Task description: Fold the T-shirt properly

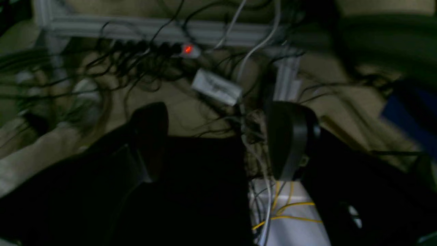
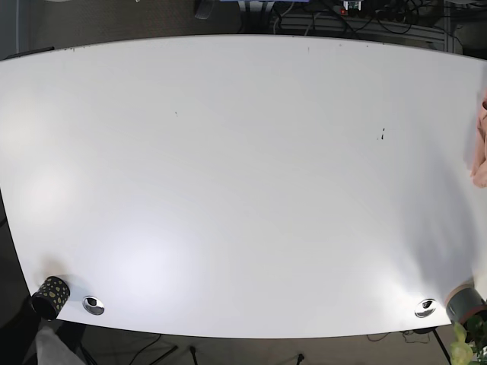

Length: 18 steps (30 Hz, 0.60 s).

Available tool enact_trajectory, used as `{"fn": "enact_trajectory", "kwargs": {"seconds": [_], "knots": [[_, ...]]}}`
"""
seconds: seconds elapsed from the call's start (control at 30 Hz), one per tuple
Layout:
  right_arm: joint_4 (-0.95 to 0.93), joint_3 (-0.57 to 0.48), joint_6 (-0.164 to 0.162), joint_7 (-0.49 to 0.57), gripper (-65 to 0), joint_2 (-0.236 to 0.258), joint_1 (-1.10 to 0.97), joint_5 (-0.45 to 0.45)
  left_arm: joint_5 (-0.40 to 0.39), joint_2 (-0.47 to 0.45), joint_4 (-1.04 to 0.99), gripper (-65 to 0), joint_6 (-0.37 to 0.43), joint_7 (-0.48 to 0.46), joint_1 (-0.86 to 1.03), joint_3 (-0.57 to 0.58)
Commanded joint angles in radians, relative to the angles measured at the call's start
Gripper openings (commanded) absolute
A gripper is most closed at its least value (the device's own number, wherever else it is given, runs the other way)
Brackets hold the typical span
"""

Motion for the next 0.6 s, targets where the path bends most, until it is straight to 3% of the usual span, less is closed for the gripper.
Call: {"fn": "enact_trajectory", "kwargs": {"seconds": [0.0,0.13,0.57], "knots": [[-0.048,0.001,0.01,0.006,-60.6,0.0,0.016,-0.027,-0.002,-0.012,-0.06,-23.7,-0.002,0.003,-0.001,0.004],[-0.152,0.007,0.01,0.006,-60.6,-0.029,0.119,-0.065,-0.002,-0.023,-0.165,-23.7,-0.001,0.003,-0.1,0.001],[-0.332,-0.001,0.01,0.006,-60.6,-0.034,0.297,-0.076,-0.003,-0.067,-0.6,-23.7,-0.004,-0.003,-0.396,0.001]]}}
